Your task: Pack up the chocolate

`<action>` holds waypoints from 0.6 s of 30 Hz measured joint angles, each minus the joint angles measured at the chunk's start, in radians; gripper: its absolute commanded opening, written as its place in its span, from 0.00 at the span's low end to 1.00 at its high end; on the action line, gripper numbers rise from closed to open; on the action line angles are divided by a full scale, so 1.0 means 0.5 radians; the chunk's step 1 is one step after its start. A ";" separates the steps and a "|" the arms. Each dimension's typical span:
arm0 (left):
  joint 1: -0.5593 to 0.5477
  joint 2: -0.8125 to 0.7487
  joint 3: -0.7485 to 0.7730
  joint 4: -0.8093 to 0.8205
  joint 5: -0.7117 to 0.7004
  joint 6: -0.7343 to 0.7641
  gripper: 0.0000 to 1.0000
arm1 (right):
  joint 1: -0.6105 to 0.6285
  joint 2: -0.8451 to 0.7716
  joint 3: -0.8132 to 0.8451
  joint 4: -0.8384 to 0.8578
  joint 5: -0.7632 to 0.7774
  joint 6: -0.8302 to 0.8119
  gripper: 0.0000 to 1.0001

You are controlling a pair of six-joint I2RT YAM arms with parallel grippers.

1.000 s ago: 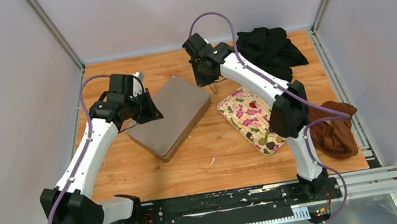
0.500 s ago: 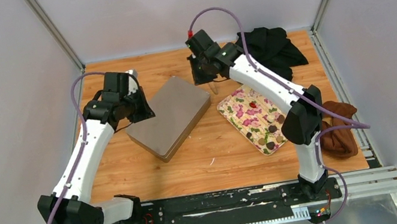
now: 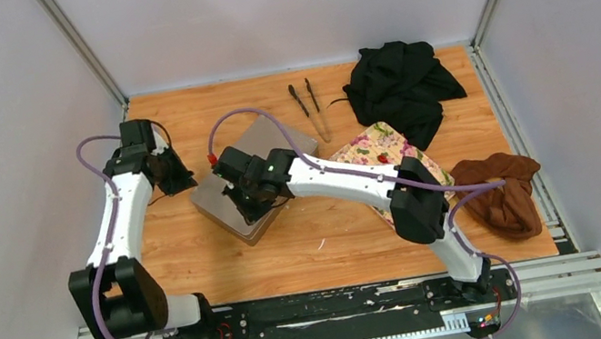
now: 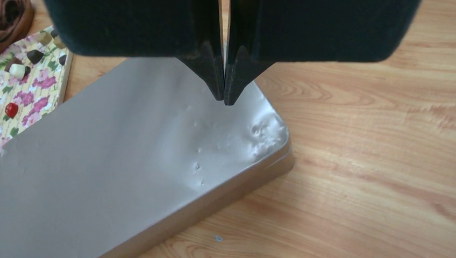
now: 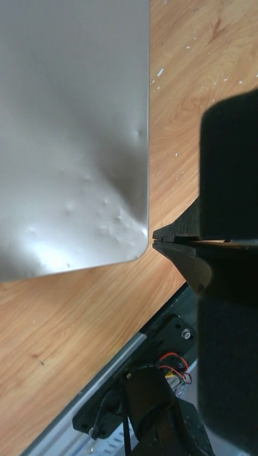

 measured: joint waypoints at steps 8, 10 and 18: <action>-0.002 0.154 0.056 0.041 0.045 0.006 0.04 | -0.034 0.036 0.220 -0.051 0.065 -0.012 0.00; -0.002 0.154 0.062 0.083 0.043 0.006 0.03 | -0.034 0.036 0.254 -0.034 0.066 -0.013 0.00; 0.010 0.294 -0.332 0.496 0.101 -0.078 0.00 | -0.037 0.262 0.124 0.044 -0.053 0.019 0.00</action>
